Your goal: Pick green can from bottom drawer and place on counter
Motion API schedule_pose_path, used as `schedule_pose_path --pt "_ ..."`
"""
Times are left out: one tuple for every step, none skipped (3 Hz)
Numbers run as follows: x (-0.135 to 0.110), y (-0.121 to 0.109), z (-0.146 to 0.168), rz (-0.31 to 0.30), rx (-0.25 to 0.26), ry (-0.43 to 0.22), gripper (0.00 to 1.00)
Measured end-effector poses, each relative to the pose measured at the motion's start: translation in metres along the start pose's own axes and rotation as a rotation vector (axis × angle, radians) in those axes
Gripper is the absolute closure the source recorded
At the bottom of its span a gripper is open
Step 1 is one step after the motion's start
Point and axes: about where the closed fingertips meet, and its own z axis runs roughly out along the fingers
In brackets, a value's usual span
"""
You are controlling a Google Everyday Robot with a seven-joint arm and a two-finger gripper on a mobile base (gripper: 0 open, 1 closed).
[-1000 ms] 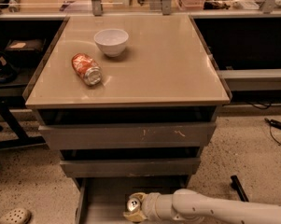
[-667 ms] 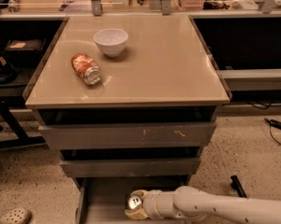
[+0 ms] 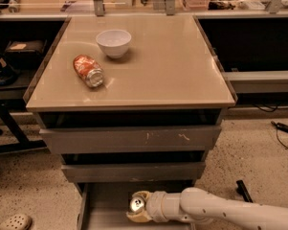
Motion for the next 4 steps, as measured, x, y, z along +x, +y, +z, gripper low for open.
schedule_pose_path --pt "-0.049 0.004 -0.023 -0.044 -0.007 -0.07 1.0" --pt "-0.097 0.009 -0.044 -0.093 -0.033 -0.135 1.0" --pt "-0.097 0.009 -0.044 -0.093 -0.033 -0.135 1.0" --pt "-0.125 0.012 -0.059 -0.073 -0.029 -0.162 1.0"
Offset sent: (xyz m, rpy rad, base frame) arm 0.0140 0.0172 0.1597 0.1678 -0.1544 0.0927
